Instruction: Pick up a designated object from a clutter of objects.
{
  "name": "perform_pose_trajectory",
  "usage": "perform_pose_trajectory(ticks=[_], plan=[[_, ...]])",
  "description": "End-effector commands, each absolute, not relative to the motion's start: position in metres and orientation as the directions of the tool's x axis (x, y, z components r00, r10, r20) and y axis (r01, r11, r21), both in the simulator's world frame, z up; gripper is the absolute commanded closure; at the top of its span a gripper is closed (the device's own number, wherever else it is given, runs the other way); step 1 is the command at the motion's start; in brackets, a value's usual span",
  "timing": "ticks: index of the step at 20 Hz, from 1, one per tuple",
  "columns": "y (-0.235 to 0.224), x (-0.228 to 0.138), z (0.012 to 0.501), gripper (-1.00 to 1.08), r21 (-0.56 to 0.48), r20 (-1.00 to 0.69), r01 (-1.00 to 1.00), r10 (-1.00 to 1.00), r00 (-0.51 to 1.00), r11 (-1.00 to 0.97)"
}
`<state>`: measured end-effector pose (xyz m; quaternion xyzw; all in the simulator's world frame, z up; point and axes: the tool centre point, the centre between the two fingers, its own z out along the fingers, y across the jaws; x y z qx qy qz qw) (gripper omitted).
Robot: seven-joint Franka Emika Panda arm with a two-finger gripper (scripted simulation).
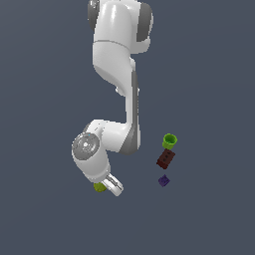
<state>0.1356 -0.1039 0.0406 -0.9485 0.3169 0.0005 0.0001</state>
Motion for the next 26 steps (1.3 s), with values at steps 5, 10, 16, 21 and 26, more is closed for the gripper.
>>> perform_pose_trajectory(ticks=[5, 10, 16, 21, 26], plan=[[-0.104, 0.136, 0.041, 1.08, 0.000, 0.000, -0.601, -0.601, 0.799, -0.799], [-0.103, 0.135, 0.042, 1.08, 0.000, -0.001, -0.601, -0.601, 0.799, -0.799], [-0.097, 0.127, 0.051, 1.08, 0.000, -0.001, -0.601, -0.601, 0.799, -0.799], [-0.088, 0.115, 0.068, 1.08, 0.000, -0.001, -0.601, -0.601, 0.799, -0.799], [-0.073, 0.096, 0.093, 1.08, 0.000, -0.001, -0.601, -0.601, 0.799, -0.799]])
